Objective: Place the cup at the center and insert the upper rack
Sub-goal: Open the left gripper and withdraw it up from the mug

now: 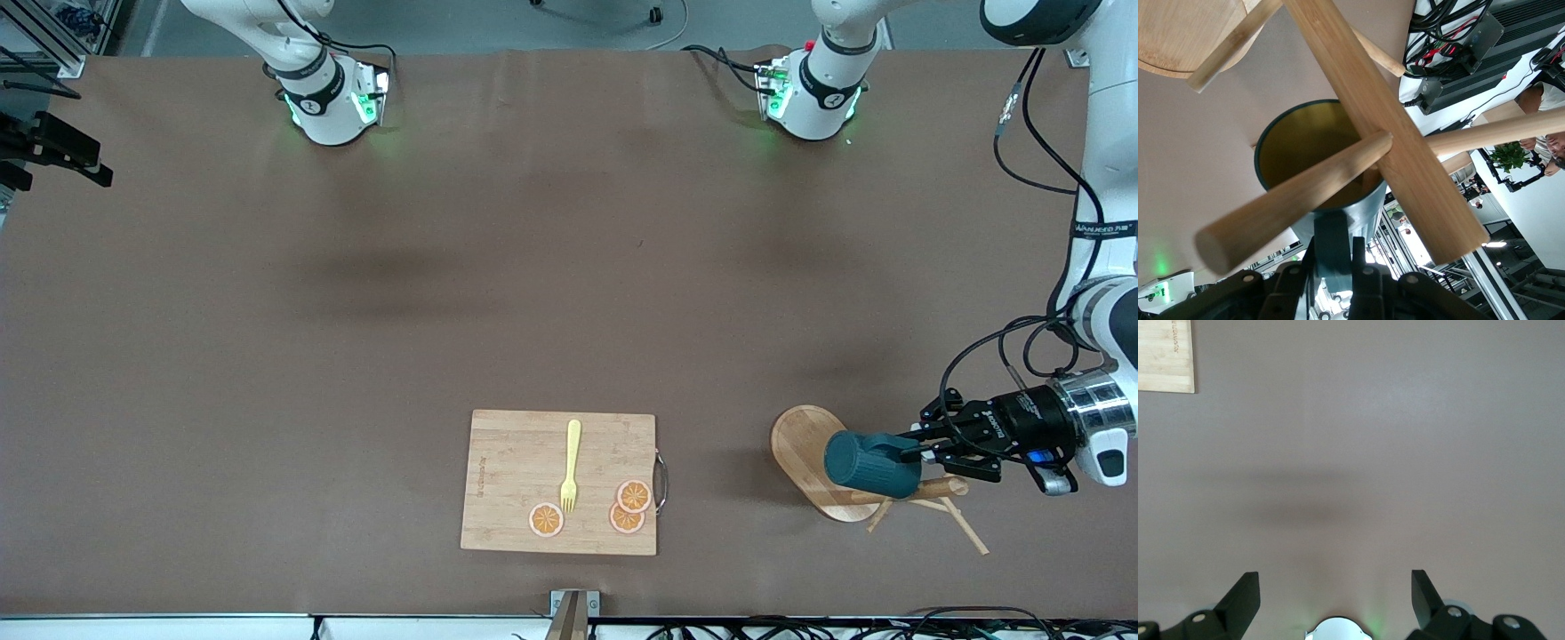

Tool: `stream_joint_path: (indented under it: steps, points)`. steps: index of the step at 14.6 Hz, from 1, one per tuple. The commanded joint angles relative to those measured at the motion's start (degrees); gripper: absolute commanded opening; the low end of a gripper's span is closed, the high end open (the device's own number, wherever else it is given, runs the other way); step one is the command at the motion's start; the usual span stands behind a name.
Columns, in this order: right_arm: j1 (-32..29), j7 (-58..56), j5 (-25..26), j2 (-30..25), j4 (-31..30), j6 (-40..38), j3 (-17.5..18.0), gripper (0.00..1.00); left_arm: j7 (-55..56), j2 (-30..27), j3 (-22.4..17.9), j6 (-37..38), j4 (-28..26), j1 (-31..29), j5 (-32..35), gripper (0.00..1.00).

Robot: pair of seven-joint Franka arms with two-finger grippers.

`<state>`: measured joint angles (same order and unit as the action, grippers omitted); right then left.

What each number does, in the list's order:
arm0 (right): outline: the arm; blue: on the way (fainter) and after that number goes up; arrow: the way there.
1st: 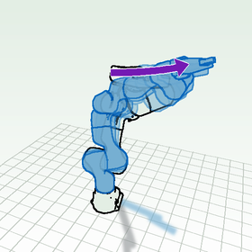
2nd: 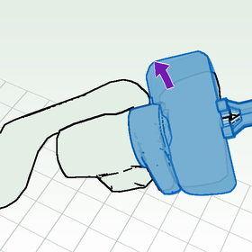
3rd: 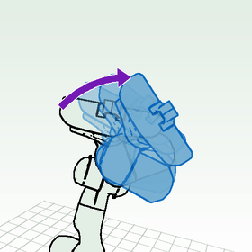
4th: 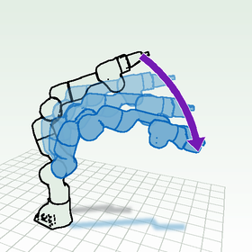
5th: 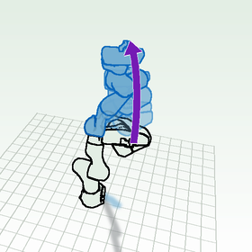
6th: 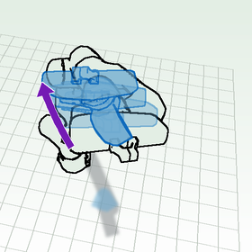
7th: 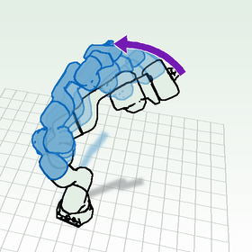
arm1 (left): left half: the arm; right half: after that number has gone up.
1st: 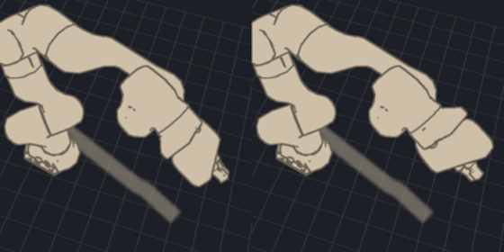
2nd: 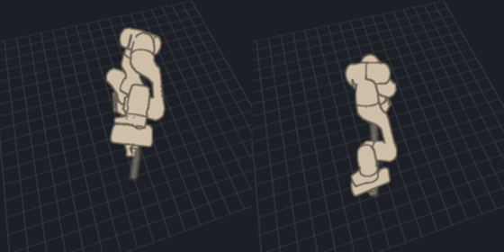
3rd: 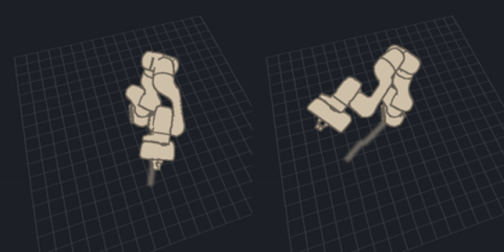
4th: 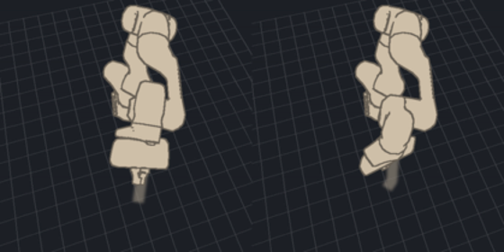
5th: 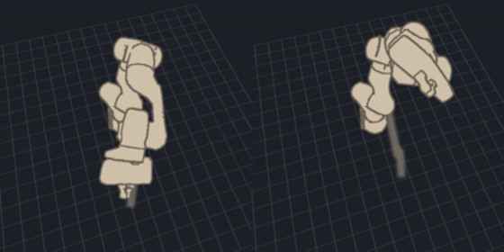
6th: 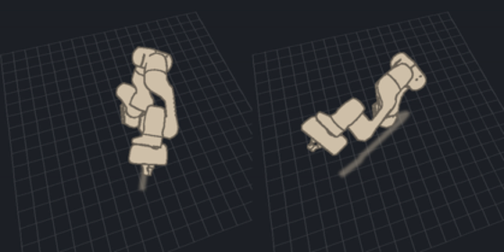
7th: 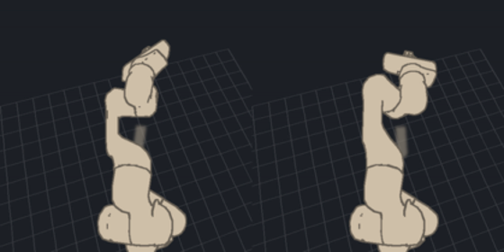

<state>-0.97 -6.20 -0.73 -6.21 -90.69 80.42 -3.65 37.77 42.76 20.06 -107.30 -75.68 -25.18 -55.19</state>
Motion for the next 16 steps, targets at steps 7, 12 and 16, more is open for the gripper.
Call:
stream_joint_path:
  steps: [7, 12, 16]
  points:
    - [-0.3, -0.5, 0.3, -1.7, -1.7, 0.6, 0.2, 1.0, -3.0, 1.3, 0.5, 0.9, 0.0, -1.2, -0.7, 0.71]
    - [-0.3, -0.5, 0.3, -1.7, -1.7, 0.6, 0.2, 1.0, -1.7, -4.9, 1.6, 0.9, 0.2, -0.1, 9.8, 1.0]
    - [-0.2, -0.5, 0.3, -1.7, -1.8, 0.6, 0.2, 1.0, 4.9, -14.5, 1.7, 3.9, 0.1, 4.6, 23.4, 1.0]
